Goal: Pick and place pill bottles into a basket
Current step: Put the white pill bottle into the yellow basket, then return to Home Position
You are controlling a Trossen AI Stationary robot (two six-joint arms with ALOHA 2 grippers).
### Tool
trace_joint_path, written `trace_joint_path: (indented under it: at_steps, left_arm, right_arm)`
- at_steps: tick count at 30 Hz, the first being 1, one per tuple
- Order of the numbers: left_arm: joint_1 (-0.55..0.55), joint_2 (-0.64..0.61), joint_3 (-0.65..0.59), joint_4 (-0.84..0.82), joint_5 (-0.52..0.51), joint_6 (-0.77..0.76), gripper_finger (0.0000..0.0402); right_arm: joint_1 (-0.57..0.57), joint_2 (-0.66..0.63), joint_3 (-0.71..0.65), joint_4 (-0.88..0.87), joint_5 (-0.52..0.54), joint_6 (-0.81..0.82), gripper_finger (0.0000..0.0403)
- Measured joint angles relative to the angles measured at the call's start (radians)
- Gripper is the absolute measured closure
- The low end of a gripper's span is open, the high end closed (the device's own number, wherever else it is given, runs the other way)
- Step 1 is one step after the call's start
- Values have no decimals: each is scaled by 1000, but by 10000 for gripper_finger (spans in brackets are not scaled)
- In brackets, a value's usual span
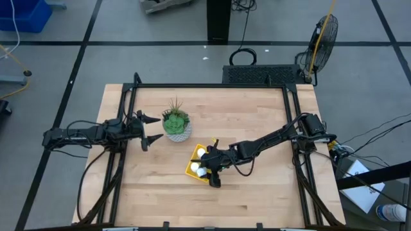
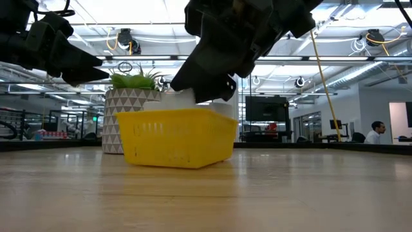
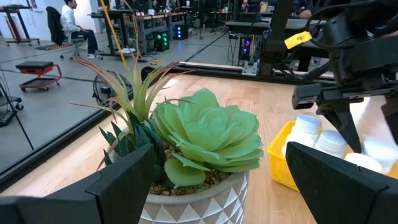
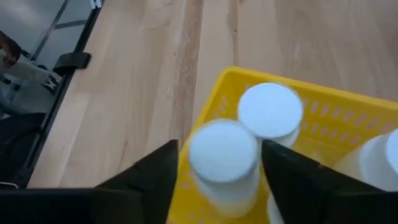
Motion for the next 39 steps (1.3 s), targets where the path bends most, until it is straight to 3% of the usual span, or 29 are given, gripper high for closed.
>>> trace_joint_path:
  at_steps: [5,14,21,32,39]
  left_arm:
    - [0,0,0,0,0,0,36]
    - [0,0,0,0,0,0,36]
    - [0,0,0,0,0,0,36]
    - [0,0,0,1,0,0,36]
    - [0,0,0,0,0,0,36]
  right_arm:
    - [0,0,0,2,1,-1,150]
    - [0,1,0,61,3,-11,170]
    - [0,-88,3,66,22,-40,175]
    - [89,-440,4,-160,340,-214,177]
    - [196,-762,-188,-4,369,-244,181]
